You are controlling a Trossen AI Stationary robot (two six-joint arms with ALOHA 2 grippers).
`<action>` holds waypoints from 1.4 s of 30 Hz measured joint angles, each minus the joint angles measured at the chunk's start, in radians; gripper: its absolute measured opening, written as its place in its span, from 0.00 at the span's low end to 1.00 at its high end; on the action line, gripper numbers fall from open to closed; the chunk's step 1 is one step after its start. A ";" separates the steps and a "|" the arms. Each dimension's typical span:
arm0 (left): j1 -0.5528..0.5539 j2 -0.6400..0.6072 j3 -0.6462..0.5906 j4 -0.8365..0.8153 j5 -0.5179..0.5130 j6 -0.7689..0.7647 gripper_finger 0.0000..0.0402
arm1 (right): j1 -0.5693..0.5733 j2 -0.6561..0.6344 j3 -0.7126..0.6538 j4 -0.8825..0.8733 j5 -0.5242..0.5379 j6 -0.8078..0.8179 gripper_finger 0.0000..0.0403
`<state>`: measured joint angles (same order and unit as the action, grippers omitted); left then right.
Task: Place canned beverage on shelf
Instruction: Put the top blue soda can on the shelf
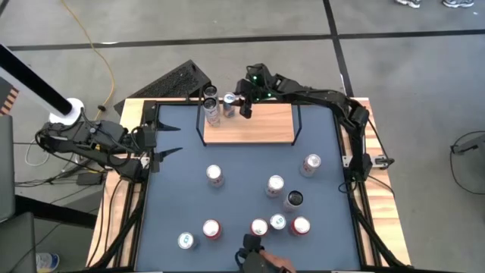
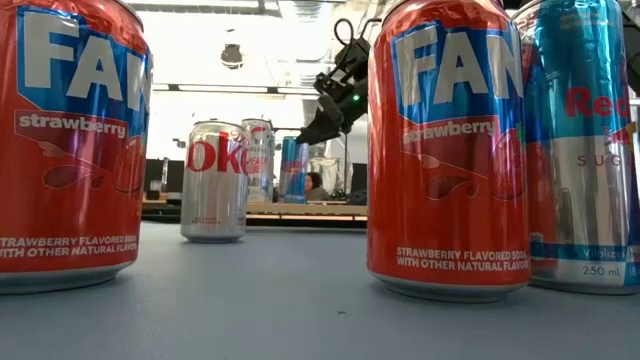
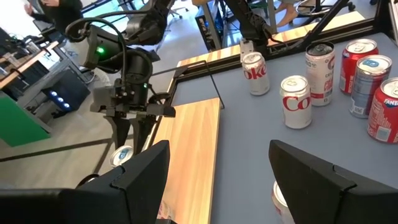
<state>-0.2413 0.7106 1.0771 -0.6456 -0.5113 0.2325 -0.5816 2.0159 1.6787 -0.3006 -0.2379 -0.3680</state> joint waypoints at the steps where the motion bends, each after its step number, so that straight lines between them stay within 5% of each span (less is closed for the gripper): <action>1: 0.000 0.000 0.000 0.000 0.000 0.000 0.66 | -0.002 0.001 0.016 -0.021 -0.002 -0.004 0.41; 42: 0.000 0.000 0.000 0.008 -0.013 0.034 0.66 | -0.019 0.001 0.056 -0.054 -0.053 0.064 0.41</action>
<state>-0.2413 0.7107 1.0771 -0.6374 -0.5243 0.2668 -0.6003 2.0167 1.7348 -0.3543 -0.2909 -0.3042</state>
